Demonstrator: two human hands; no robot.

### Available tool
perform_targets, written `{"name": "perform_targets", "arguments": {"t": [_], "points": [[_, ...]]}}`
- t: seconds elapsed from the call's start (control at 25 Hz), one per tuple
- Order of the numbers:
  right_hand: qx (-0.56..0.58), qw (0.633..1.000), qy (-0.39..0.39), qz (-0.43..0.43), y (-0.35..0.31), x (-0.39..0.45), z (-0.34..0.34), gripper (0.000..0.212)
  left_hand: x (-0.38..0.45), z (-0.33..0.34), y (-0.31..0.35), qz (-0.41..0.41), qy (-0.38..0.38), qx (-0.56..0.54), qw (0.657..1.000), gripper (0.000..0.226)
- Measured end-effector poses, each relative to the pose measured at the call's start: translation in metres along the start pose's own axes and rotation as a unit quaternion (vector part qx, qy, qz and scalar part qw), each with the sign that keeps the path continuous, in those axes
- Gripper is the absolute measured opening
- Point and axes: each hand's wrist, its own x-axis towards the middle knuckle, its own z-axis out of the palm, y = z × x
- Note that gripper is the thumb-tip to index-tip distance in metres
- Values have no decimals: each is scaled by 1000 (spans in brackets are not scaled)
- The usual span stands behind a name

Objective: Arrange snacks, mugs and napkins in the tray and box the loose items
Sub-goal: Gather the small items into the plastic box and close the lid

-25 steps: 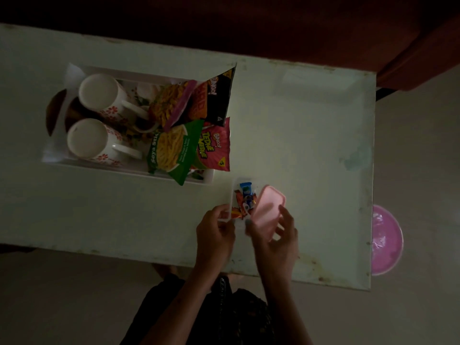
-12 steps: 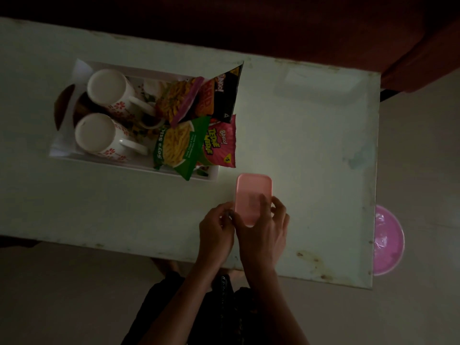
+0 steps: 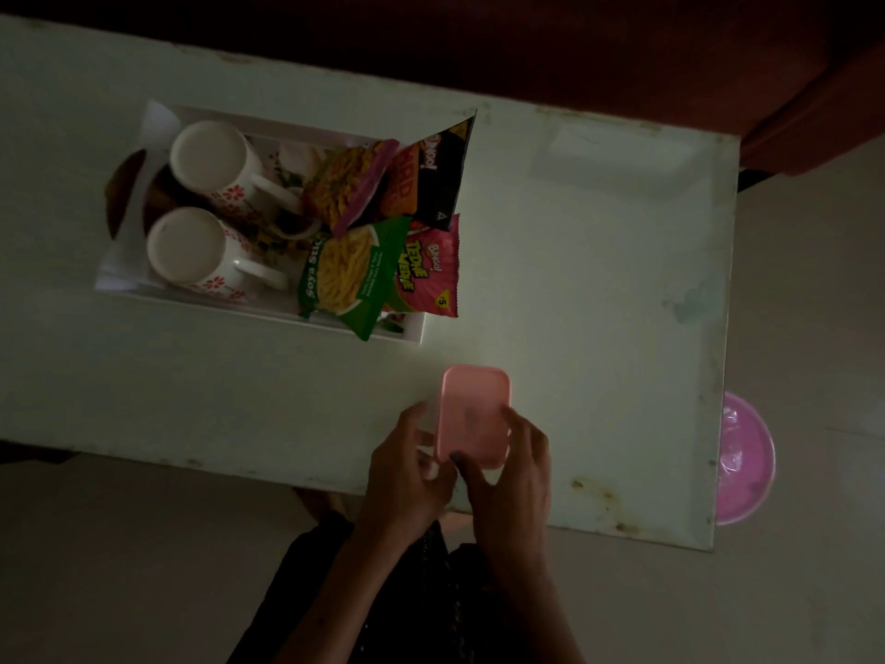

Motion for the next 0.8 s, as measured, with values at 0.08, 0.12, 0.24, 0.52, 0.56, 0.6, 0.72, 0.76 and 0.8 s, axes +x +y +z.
{"name": "perform_targets", "arguments": {"t": [0.08, 0.12, 0.24, 0.52, 0.56, 0.6, 0.72, 0.76, 0.8], "points": [[37, 998, -43, 19, 1, 11, -13, 91, 7, -7, 5, 36, -70, 55, 995, 94], [37, 996, -72, 22, -1, 17, -19, 96, 11, -9, 9, 50, -89, 84, 991, 102], [-24, 990, -141, -4, -4, 33, -30, 101, 21, -12, 18, 55, -112, 134, 983, 110], [-74, 984, -163, -22, -3, 38, -32, 104, 23, -13, 19, 38, -102, 101, 989, 112], [-66, 986, -153, -17, -3, 37, -31, 104, 23, -12, 19, 42, -94, 104, 989, 112], [-58, 987, -147, -15, -3, 36, -30, 105, 23, -11, 18, 45, -87, 105, 990, 111], [-42, 988, -147, -20, 0, 35, -29, 107, 24, -9, 16, 46, -80, 92, 992, 110], [-41, 988, -147, -19, 0, 36, -29, 106, 24, -9, 15, 47, -78, 90, 992, 109], [-43, 988, -148, -16, 0, 37, -29, 105, 25, -9, 14, 47, -75, 92, 992, 109]]}}
